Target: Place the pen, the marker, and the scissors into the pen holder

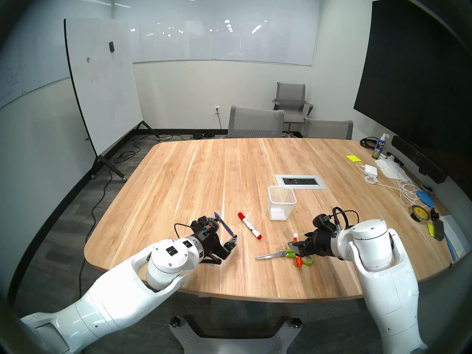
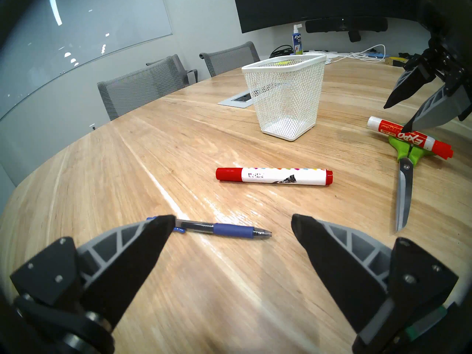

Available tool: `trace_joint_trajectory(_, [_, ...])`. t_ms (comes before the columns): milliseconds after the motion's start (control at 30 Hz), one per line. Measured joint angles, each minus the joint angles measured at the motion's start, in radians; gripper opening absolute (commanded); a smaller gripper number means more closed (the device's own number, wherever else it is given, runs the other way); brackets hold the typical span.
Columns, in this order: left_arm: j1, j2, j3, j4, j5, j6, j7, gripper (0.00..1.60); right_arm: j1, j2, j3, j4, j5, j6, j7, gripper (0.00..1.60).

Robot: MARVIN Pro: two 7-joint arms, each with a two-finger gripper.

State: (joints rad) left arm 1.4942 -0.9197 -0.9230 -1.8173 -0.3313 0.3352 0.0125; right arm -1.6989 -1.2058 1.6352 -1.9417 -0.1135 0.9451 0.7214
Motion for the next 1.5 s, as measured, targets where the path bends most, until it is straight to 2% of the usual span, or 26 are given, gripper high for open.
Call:
trace_joint_trajectory(967, [0.000, 0.000, 0.000, 0.000, 0.000, 0.000, 0.000, 1.60, 0.023, 0.002, -0.032, 0.055, -0.017, 0.011, -0.015, 1.60])
trace_joint_trajectory(1033, [0.000, 0.000, 0.000, 0.000, 0.000, 0.000, 0.000, 1.60, 0.023, 0.002, -0.033, 0.056, -0.017, 0.010, -0.016, 1.54])
trace_joint_trajectory(1067, [0.000, 0.000, 0.000, 0.000, 0.000, 0.000, 0.000, 1.60, 0.023, 0.002, -0.033, 0.056, -0.017, 0.010, -0.017, 1.43])
trace_joint_trajectory(1100, [0.000, 0.000, 0.000, 0.000, 0.000, 0.000, 0.000, 1.60, 0.023, 0.002, -0.033, 0.057, -0.018, 0.010, -0.017, 1.41])
trace_joint_trajectory(1167, [0.000, 0.000, 0.000, 0.000, 0.000, 0.000, 0.000, 1.60, 0.023, 0.003, -0.034, 0.058, -0.019, 0.010, -0.018, 1.25])
trace_joint_trajectory(1200, [0.000, 0.000, 0.000, 0.000, 0.000, 0.000, 0.000, 1.60, 0.023, 0.003, -0.034, 0.058, -0.019, 0.010, -0.019, 1.07])
trace_joint_trajectory(1267, [0.000, 0.000, 0.000, 0.000, 0.000, 0.000, 0.000, 1.60, 0.023, 0.003, -0.034, 0.058, -0.020, 0.010, -0.019, 0.95])
trace_joint_trajectory(1500, [0.000, 0.000, 0.000, 0.000, 0.000, 0.000, 0.000, 1.60, 0.022, 0.004, -0.034, 0.058, -0.020, 0.010, -0.019, 0.92])
